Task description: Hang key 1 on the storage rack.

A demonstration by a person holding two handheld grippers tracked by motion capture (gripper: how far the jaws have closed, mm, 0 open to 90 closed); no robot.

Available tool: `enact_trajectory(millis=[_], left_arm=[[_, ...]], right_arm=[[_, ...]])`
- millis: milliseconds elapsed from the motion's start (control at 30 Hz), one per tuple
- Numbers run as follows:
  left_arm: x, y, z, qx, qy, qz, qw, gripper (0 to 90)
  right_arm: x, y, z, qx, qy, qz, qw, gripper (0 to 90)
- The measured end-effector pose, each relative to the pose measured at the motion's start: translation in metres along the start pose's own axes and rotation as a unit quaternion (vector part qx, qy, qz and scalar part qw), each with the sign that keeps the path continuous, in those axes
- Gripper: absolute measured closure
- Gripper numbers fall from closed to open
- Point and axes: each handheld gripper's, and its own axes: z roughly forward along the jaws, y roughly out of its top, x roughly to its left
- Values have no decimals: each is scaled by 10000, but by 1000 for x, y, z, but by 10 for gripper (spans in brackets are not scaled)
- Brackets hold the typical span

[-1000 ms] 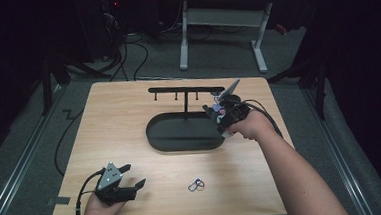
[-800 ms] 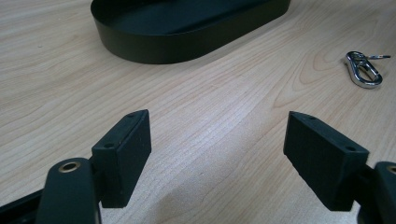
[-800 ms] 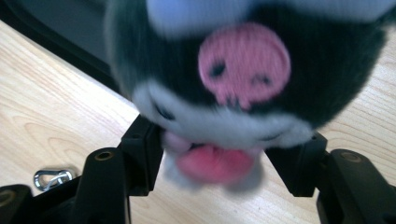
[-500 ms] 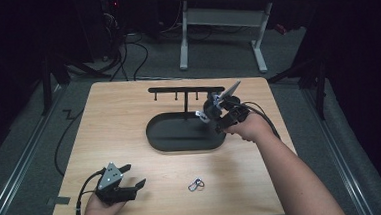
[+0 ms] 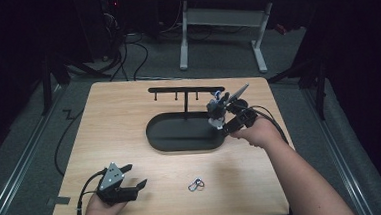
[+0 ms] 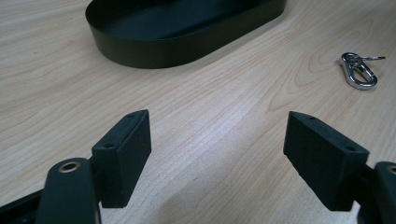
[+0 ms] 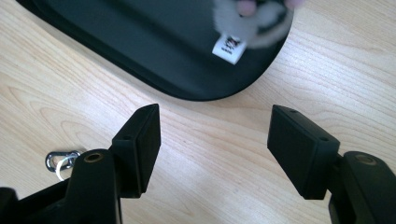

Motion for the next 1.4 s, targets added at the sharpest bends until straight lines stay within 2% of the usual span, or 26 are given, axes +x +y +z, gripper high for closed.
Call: enact_trajectory(millis=[133,167,200,233,367,467,633,667,733,800,867,967,1100,1167,1200,1233,1267,1333,1400], left_arm=[[-1,0,0,15,-24,11,10000,240],[-2,0,0,7,-26,9,10000,241],[-2,0,0,-2,-21,15,10000,243],[-3,1,0,19,-38,22,10000,244],[-5,1,1,47,-31,60,10000,250],[-6,2,2,41,-38,42,10000,256],[-9,3,3,103,-55,58,9999,277],[-10,4,4,137,-12,59,9999,287],[-12,5,5,158,40,39,9999,306],[-14,6,7,208,32,17,9998,333],[-17,7,9,284,0,13,9996,368],[-25,10,15,473,53,48,9989,407],[-36,16,22,565,-28,57,9984,470],[-42,20,26,625,-46,11,9980,517],[-45,23,28,693,-67,-17,9976,551],[-48,25,32,734,-114,-51,9972,592],[-52,27,35,796,-132,-49,9967,621],[-61,32,43,952,-96,51,9954,717],[-70,37,50,1038,-138,12,9945,792]], right_arm=[[3,-12,1,-87,-24,-14,10000,366],[3,-16,2,-152,-45,-134,9998,367],[4,-20,2,-160,-60,-136,9998,369],[4,-24,3,-197,-45,-90,9998,371],[7,-44,9,-416,34,-258,9988,382],[8,-62,16,-682,90,-433,9967,404],[11,-94,31,-1133,103,-392,9927,433],[11,-101,35,-1275,127,-453,9907,444],[11,-115,41,-1540,284,-361,9870,454],[13,-130,46,-1870,248,-334,9815,470],[16,-144,51,-2225,205,-392,9739,479],[21,-163,58,-2663,238,-262,9632,479],[30,-188,66,-3282,121,-158,9444,492],[35,-192,61,-3255,119,-302,9450,487],[38,-193,55,-3359,-21,-434,9409,492],[39,-195,51,-3414,-118,-530,9383,498],[38,-196,50,-3432,-102,-534,9377,505],[35,-199,54,-3329,47,-458,9418,524],[31,-200,55,-3287,192,-417,9433,529]])
